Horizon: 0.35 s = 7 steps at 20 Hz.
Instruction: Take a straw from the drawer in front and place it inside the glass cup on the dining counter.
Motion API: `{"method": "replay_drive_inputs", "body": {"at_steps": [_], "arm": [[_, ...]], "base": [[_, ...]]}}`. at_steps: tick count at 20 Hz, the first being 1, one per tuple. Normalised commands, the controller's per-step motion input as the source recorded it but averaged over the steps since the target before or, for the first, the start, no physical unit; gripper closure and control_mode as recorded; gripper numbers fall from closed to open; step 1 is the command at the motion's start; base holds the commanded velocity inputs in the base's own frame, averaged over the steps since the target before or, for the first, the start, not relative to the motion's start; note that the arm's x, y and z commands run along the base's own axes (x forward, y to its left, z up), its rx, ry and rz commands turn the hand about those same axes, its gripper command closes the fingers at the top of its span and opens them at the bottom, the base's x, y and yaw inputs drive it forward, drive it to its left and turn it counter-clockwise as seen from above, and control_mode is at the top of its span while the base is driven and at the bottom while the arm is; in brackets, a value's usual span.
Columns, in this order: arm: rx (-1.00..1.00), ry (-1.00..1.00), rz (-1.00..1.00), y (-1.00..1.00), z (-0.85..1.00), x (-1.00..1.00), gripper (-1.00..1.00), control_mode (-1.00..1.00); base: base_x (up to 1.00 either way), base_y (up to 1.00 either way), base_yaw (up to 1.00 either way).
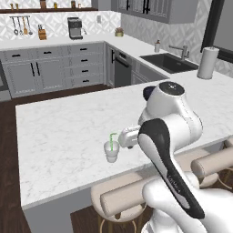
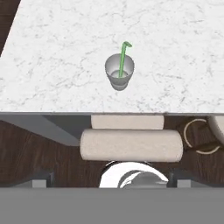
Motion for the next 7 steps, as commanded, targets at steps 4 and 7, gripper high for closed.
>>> {"method": "replay_drive_inputs", "body": {"at_steps": [4,7], "arm": [[0.0,0.22,-0.03,-0.28,0.2,-0.58,-1.0,-1.0],[0.0,0.21,-0.1,-0.15,0.0,-0.3,-1.0,-1.0]], "base": [[0.0,0.0,0.0],[0.0,0.0,0.0]]}}
